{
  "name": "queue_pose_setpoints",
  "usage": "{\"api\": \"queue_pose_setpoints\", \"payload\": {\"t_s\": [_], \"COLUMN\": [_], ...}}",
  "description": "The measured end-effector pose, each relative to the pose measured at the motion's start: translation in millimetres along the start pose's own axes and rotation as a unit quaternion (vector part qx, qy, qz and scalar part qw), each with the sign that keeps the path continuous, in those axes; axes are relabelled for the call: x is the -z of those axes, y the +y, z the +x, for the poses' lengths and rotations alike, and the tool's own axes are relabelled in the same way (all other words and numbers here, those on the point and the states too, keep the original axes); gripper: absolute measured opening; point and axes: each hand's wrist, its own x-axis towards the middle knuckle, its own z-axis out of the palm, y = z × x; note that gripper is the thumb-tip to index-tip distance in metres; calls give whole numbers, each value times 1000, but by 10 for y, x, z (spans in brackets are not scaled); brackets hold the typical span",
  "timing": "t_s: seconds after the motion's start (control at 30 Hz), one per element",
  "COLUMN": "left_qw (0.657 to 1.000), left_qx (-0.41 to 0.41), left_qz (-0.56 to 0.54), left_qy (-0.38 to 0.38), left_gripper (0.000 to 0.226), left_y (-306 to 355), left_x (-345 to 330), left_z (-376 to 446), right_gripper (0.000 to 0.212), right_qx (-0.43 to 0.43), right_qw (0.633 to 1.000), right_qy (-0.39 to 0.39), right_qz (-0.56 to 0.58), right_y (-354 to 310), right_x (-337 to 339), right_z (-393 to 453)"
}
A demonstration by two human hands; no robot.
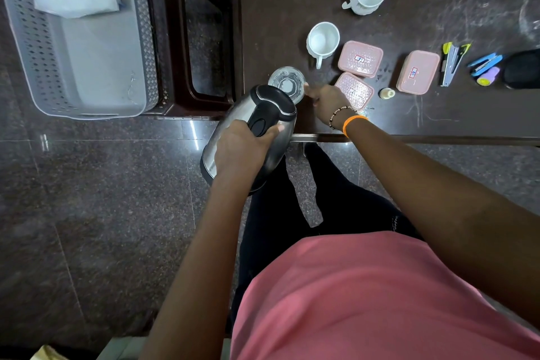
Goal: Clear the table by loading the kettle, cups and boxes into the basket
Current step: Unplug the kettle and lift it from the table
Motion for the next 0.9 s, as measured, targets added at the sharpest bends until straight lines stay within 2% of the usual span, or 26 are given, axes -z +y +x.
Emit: {"api": "queue_pose_setpoints", "payload": {"t_s": [0.17, 0.5, 0.73, 0.9], "left_qw": [1000, 1000, 1000, 998], "left_qx": [-5, -6, -19, -45], "left_qz": [6, 10, 0, -48], "left_qy": [2, 9, 17, 3], "left_gripper": [67, 67, 66, 54], "left_y": [-8, -50, -93, -232], "left_x": [5, -13, -16, 13], "left_z": [18, 46, 66, 120], "right_gripper": [56, 53, 56, 58], "right_qx": [-12, -33, -42, -39], "right_qw": [996, 985, 978, 984], "right_qy": [46, 54, 57, 65], "right_qz": [73, 159, 195, 160], "right_y": [25, 23, -6, -28], "right_x": [-25, -31, -39, -63], "right_z": [-4, 50, 28, -7]}}
